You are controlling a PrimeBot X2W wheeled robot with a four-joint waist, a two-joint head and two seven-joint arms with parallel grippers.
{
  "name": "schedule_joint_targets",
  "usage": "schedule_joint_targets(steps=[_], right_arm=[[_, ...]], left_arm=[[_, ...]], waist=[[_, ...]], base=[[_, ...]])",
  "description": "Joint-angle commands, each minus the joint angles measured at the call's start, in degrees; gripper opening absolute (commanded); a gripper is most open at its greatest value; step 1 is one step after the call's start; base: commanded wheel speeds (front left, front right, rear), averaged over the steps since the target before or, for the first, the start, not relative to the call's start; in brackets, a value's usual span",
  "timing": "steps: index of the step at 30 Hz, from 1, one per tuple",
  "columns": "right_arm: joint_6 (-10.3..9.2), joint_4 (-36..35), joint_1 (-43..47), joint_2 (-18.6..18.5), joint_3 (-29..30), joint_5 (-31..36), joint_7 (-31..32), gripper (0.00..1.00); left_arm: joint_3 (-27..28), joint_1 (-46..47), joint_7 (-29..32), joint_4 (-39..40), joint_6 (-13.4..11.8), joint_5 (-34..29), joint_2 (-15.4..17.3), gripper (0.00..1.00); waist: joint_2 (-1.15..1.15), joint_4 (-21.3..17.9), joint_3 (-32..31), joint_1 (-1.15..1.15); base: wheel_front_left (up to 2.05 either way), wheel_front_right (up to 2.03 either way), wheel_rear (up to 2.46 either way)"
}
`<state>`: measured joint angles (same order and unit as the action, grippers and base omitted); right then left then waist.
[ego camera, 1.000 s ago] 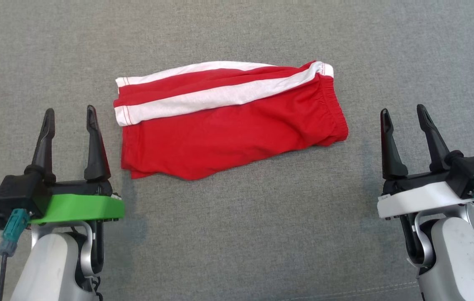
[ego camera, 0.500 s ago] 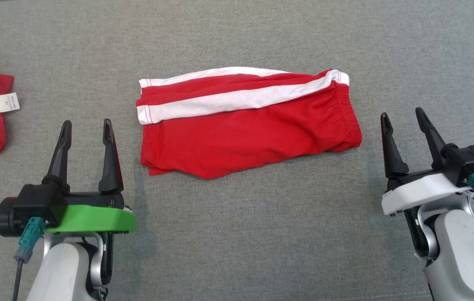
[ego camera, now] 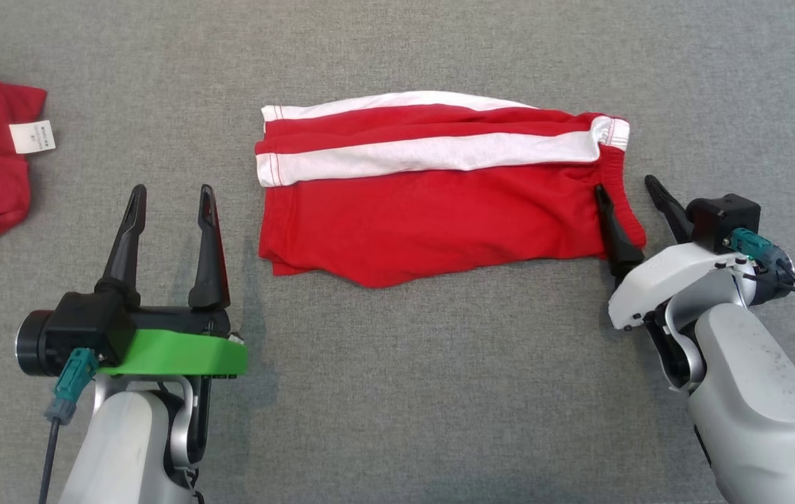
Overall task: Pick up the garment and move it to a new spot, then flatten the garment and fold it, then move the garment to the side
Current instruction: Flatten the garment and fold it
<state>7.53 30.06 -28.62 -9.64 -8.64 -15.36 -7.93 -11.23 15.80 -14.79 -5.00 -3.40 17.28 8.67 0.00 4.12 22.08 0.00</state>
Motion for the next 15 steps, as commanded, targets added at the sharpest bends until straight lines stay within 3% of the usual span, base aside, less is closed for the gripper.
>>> schedule_joint_targets(steps=[1, 5, 6, 7, 8, 9, 15], right_arm=[[-0.08, 0.69, -0.56, -0.19, -0.33, -0.64, 0.48, 1.0], [-0.09, 3.64, -1.03, -0.61, -2.82, -4.04, 2.9, 1.0], [-0.09, 3.73, -1.17, -0.71, -3.66, -4.83, 3.02, 0.86], [-0.08, 3.7, -1.31, -0.96, -4.39, -5.46, 3.03, 0.37], [-0.08, 3.5, -1.47, -1.05, -5.2, -6.24, 3.03, 0.08], [-0.08, 3.09, -1.59, -1.1, -6.0, -7.23, 2.77, 0.0], [-0.12, 0.53, -0.58, -3.91, -6.84, -12.58, 1.67, 0.0]], left_arm=[[0.21, 0.69, -0.41, -0.09, 0.47, -0.47, -0.05, 1.0], [0.73, 1.03, -0.41, -0.1, 0.84, -1.09, -0.5, 1.0], [0.88, 1.14, -0.41, -0.07, 0.92, -1.28, -0.57, 1.0], [1.06, 1.24, -0.41, -0.02, 1.02, -1.39, -0.62, 1.0], [1.22, 1.3, -0.41, 0.01, 1.08, -1.55, -0.66, 1.0], [1.39, 1.32, -0.41, -0.01, 1.22, -1.69, -0.7, 1.0], [2.07, 1.13, -0.41, 0.07, 1.55, -2.2, -1.11, 1.0]], waist=[[0.0, 0.3, 0.37, 0.0], [0.0, 0.22, 0.93, 0.0], [0.0, 0.14, 1.06, 0.0], [0.0, 0.03, 1.17, 0.0], [0.0, -0.09, 1.26, 0.0], [0.0, -0.23, 1.29, 0.0], [0.0, -0.96, 1.12, 0.0]], base=[[0.0, 0.0, 0.0], [0.0, 0.0, 0.0], [0.0, 0.0, 0.0], [0.0, 0.0, 0.0], [0.0, 0.0, 0.0], [0.0, 0.0, 0.0], [0.0, 0.0, 0.0]])
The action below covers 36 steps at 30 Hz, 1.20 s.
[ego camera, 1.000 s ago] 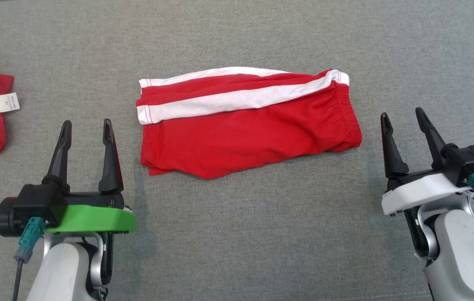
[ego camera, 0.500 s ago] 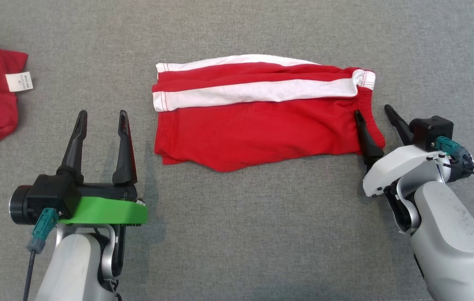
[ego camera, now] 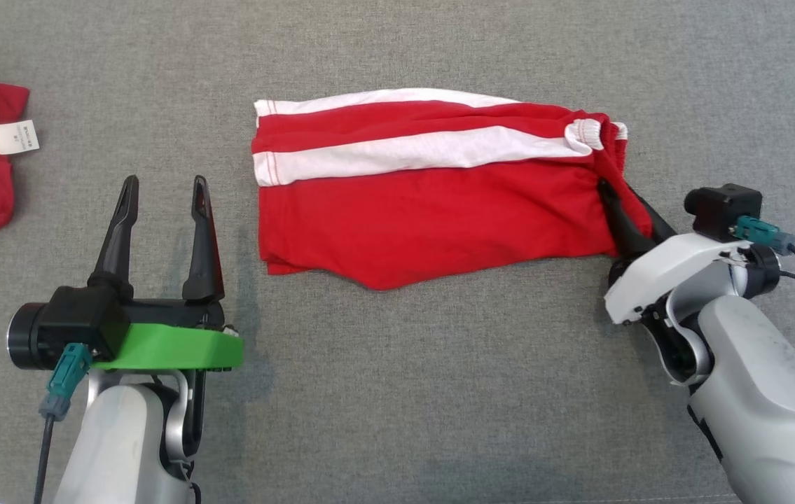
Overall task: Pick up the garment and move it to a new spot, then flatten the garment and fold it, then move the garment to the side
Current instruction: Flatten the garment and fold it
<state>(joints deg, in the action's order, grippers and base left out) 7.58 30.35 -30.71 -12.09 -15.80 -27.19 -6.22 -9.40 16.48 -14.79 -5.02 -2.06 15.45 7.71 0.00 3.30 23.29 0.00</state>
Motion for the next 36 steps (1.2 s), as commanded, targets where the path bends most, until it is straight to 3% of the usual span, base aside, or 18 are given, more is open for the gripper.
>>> schedule_joint_targets(steps=[1, 8, 16, 22, 23, 31, 36], right_arm=[[-0.16, -0.14, 1.92, -1.95, 0.7, -1.86, 0.0, 0.0], [-0.16, -2.64, 4.13, -5.83, 1.97, -7.61, 2.04, 0.0], [-0.09, -17.76, 3.98, -7.67, -1.53, -16.05, 7.34, 0.0], [-0.08, -25.48, 2.42, -6.51, -3.59, -16.85, 12.27, 0.0], [-0.08, -26.81, 1.33, -4.74, -4.91, -16.99, 14.05, 0.0], [-0.08, -21.03, -3.95, 2.65, -10.98, -14.56, 16.81, 0.0], [-0.09, -14.31, -7.15, 4.92, -14.36, -12.68, 15.51, 0.0]], left_arm=[[0.31, 0.46, -0.41, 0.08, 0.35, -0.4, -0.25, 1.0], [0.75, 0.55, -0.42, -0.21, 0.88, -0.81, -0.73, 1.0], [0.98, -0.47, -0.42, -0.82, 1.11, -1.15, -0.91, 1.0], [0.31, -0.11, -0.42, -1.28, 1.59, -1.31, -1.4, 1.0], [-0.19, 0.25, -0.42, -1.5, 1.82, -1.41, -1.73, 1.0], [-2.51, 1.71, -0.36, -2.06, 2.67, -0.96, -3.35, 1.0], [-3.81, 2.35, -0.35, -2.51, 3.1, -0.33, -4.21, 1.0]], waist=[[0.0, -0.2, -0.11, 0.0], [0.0, -0.29, -0.22, 0.0], [0.0, -0.97, -1.09, 0.0], [0.0, -0.65, -1.56, 0.0], [0.0, -0.12, -1.59, 0.0], [0.0, 4.37, -0.94, 0.0], [0.0, 7.39, -0.41, 0.0]], base=[[0.0, 0.0, 0.0], [0.0, 0.0, 0.0], [0.0, 0.0, 0.0], [0.0, 0.0, 0.0], [0.0, 0.0, 0.0], [0.0, 0.0, 0.0], [0.0, 0.0, 0.0]])
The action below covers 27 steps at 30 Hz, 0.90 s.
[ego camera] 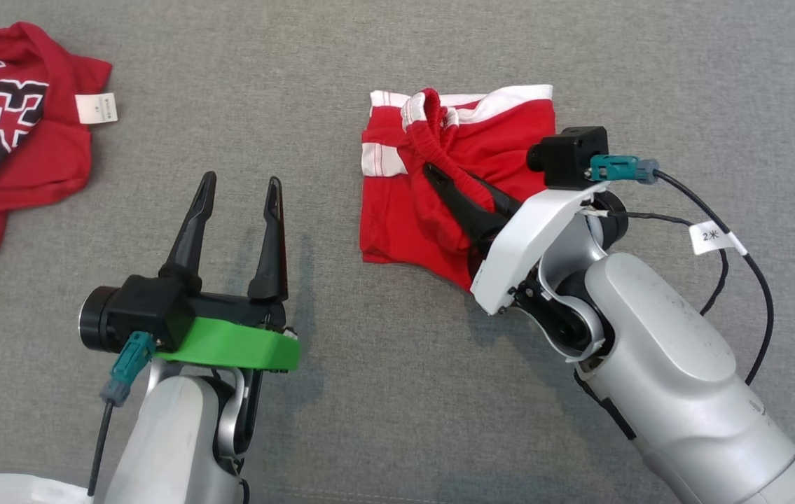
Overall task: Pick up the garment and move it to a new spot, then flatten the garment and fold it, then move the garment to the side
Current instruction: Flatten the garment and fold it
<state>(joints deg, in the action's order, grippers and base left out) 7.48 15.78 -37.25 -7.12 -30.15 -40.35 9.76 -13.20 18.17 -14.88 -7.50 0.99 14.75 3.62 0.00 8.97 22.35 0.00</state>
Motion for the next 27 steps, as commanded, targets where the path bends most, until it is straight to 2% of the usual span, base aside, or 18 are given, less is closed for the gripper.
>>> schedule_joint_targets(steps=[1, 6, 7, 8, 9, 13, 18, 22, 27], right_arm=[[0.02, 2.85, -1.69, 0.58, -0.88, 1.03, -1.42, 0.0], [0.02, 7.92, -3.76, 1.73, -2.94, 0.5, -3.72, 0.0], [0.02, 8.65, -4.07, 1.85, -3.33, 0.3, -4.21, 0.04], [0.01, 9.39, -4.39, 1.96, -3.62, 0.22, -5.06, 0.46], [0.02, 9.95, -4.7, 2.06, -4.02, 0.33, -5.91, 1.0], [0.02, 10.47, -5.78, 2.43, -6.85, 0.48, -9.75, 1.0], [0.01, 9.02, -6.35, -0.1, -9.89, 5.04, -17.85, 1.0], [0.01, 7.78, -4.08, -1.27, -5.0, 10.65, -23.86, 1.0], [0.01, 2.37, 2.09, -1.24, 6.63, 18.1, -25.0, 1.0]], left_arm=[[-0.43, 0.63, -0.25, -0.21, 0.1, 0.54, -0.27, 1.0], [-0.74, 0.49, -0.26, -0.37, -0.04, 0.74, -0.56, 1.0], [-0.71, 0.46, -0.25, -0.41, -0.11, 0.73, -0.58, 1.0], [-0.7, 0.42, -0.25, -0.47, -0.16, 0.65, -0.59, 1.0], [-0.65, 0.37, -0.25, -0.54, -0.17, 0.54, -0.62, 1.0], [-0.56, 0.31, -0.22, -0.71, 0.06, 0.05, -0.64, 1.0], [0.0, 0.09, -0.21, -0.9, 0.18, -0.6, -0.65, 1.0], [1.01, -0.72, -0.21, -1.12, -0.07, -1.21, -0.59, 1.0], [2.81, -1.55, -0.21, -0.97, -0.56, -1.69, 0.19, 1.0]], waist=[[0.0, 2.58, 0.67, 0.0], [0.0, 3.56, 0.83, 0.0], [0.0, 3.58, 0.85, 0.0], [0.0, 3.54, 0.82, 0.0], [0.0, 3.45, 0.8, 0.0], [0.0, 2.84, 0.65, 0.0], [0.0, 1.31, -0.07, 0.0], [0.0, -0.5, -1.27, 0.0], [0.0, -3.06, -2.84, 0.0]], base=[[0.0, 0.0, 0.0], [0.0, 0.0, 0.0], [0.0, 0.0, 0.0], [0.0, 0.0, 0.0], [0.0, 0.0, 0.0], [0.0, 0.0, 0.0], [0.0, 0.0, 0.0], [0.0, 0.0, 0.0], [0.0, 0.0, 0.0]])
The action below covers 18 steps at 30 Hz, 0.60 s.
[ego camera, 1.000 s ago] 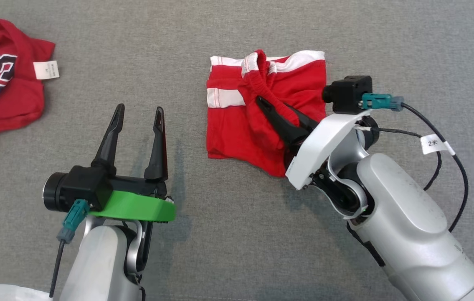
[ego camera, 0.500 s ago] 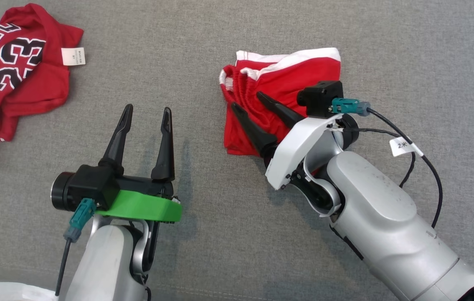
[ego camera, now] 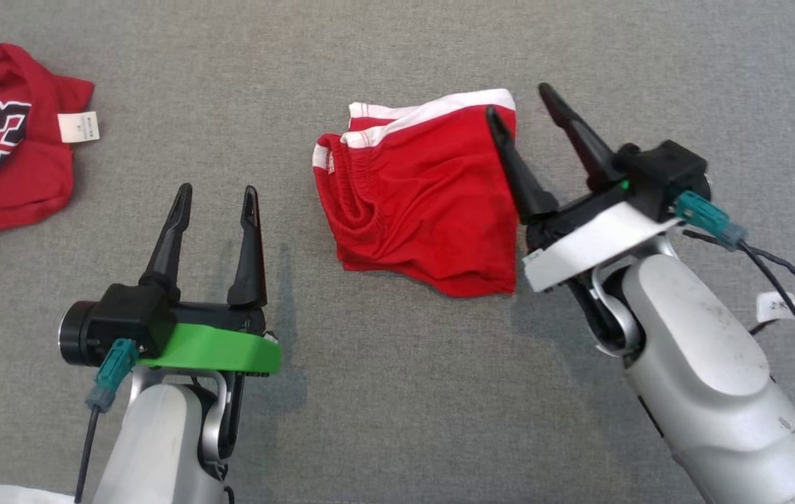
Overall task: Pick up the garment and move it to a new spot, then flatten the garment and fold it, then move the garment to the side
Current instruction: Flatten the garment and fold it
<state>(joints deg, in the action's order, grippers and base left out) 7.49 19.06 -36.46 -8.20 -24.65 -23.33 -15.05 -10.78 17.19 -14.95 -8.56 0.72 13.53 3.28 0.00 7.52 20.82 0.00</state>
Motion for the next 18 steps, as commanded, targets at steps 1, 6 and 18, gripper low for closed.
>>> schedule_joint_targets(steps=[1, 6, 18], right_arm=[[0.0, -0.9, 1.29, -0.17, 1.12, 1.08, -0.2, 1.0], [0.0, -8.39, 9.92, 0.18, 12.65, 7.02, -0.27, 1.0], [0.0, -14.4, 22.56, 0.29, 23.33, 11.82, -0.29, 1.0]], left_arm=[[0.39, -0.57, -0.14, 0.09, -0.29, -0.47, 0.53, 1.0], [2.76, -1.71, -0.14, 0.6, -0.97, -0.5, 1.63, 1.0], [6.62, -5.48, -0.14, 2.16, -0.72, 0.6, 5.17, 1.0]], waist=[[0.0, -1.61, -1.31, 0.0], [0.0, -4.02, -3.0, 0.0], [0.0, -6.97, -8.68, 0.0]], base=[[0.0, 0.0, 0.0], [0.0, 0.0, 0.0], [0.0, 0.0, 0.0]])
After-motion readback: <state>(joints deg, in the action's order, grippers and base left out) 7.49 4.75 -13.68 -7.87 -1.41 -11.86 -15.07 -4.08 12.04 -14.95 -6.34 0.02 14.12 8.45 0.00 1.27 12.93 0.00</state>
